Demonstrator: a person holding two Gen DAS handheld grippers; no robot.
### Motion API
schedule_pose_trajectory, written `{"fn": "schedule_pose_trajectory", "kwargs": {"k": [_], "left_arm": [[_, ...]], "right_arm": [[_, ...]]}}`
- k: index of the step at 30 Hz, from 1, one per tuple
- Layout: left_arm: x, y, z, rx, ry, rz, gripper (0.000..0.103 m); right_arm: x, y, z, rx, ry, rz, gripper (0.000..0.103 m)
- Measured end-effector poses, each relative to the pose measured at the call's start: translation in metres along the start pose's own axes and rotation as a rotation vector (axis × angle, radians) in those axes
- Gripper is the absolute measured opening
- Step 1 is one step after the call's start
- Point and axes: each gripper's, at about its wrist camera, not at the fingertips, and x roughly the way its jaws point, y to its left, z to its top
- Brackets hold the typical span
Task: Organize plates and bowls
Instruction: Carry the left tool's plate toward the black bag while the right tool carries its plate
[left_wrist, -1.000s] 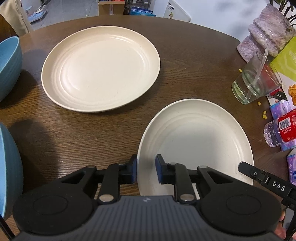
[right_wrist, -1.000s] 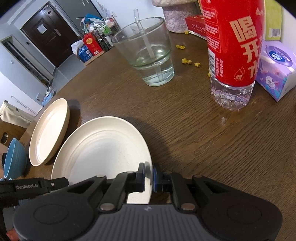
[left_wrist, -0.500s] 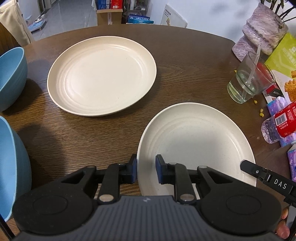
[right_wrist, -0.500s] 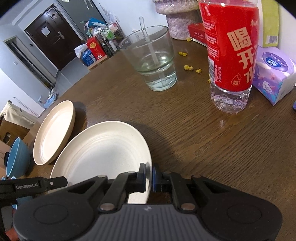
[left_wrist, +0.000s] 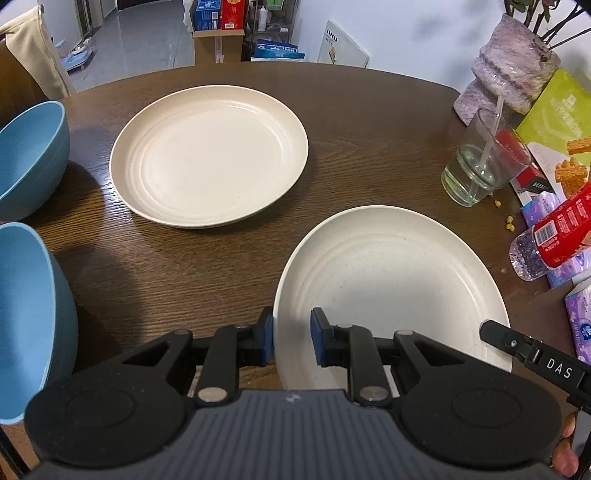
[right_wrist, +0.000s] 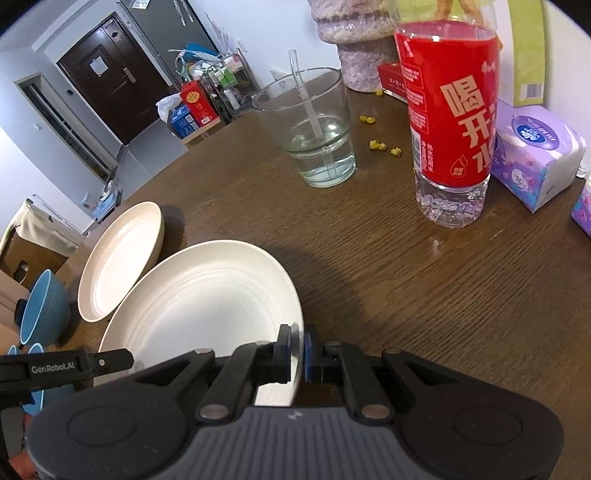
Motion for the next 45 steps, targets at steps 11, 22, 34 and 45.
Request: {"fn": "schedule_pose_trajectory", "kwargs": {"k": [11,22,34,45], "left_arm": [[-0.027,0.001,-0.016,0.007,-0.032,-0.016,0.021],[-0.055,0.014,-0.044,0.029,-0.043,-0.031,0.021],[-0.094,0.046,-0.075,0.025,-0.077,-0.037,0.021],[-0.13,0.08,-0.104,0.028,-0.102,-0.031,0.021]], "right_arm": [[-0.027,0.004,-0.014,-0.018,-0.027,0.0,0.007],[-0.055,0.014,-0.041,-0.033,-0.055,-0.004,0.007],[-0.089,0.048,-0.075,-0.079,-0.078,0.002,0.007],[-0.118,0.084,-0.112,-0.106,-0.096,0.012,0.007]]}}
